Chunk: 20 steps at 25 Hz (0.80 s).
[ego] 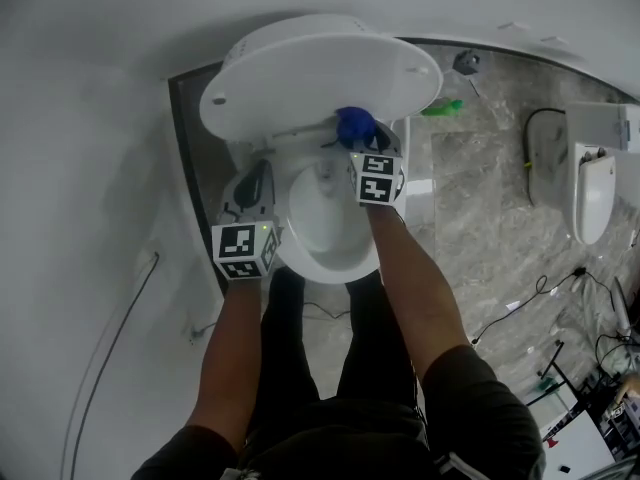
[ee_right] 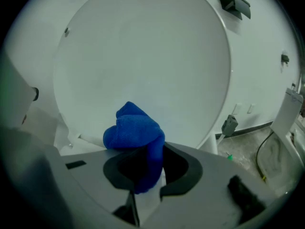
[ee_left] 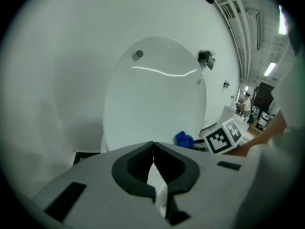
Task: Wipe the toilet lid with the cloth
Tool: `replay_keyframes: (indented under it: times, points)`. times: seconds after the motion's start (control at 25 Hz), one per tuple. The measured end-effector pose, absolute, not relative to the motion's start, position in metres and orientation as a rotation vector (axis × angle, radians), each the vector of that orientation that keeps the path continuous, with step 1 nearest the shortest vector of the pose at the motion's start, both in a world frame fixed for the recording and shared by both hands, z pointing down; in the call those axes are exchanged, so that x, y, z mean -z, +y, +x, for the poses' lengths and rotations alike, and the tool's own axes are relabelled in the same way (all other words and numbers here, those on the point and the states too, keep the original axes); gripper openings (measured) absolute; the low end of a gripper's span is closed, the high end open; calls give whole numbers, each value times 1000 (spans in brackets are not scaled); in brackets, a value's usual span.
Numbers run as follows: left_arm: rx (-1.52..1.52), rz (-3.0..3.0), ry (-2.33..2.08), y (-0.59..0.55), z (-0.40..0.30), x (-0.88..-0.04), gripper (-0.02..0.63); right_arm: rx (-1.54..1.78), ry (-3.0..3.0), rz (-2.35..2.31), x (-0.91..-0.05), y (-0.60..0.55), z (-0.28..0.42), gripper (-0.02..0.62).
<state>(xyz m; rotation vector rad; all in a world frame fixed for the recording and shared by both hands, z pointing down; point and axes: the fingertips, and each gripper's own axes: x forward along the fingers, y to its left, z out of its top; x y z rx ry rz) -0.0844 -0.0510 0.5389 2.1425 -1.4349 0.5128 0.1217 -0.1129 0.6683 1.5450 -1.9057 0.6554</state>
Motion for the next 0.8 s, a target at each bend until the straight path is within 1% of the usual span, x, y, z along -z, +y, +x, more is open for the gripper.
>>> replay_keyframes:
  times: [0.28,0.44,0.56,0.8]
  points:
    - [-537,2156,-1462,-56,-73,-513,12,-673,-1795,1541,-668,-106,162,83]
    - [-541,2160,-1488,-58,-81,-496,12,-730,-1802,1601,-642,-104,166,84]
    - [-553,2124,-1526,-56,-95,-483,11,-730,-1881,1588,-599,-94,150,83]
    - [-487,2164,-1597,-67,-117,-423,12,-608,-2142,1569,-468,-76,109,83]
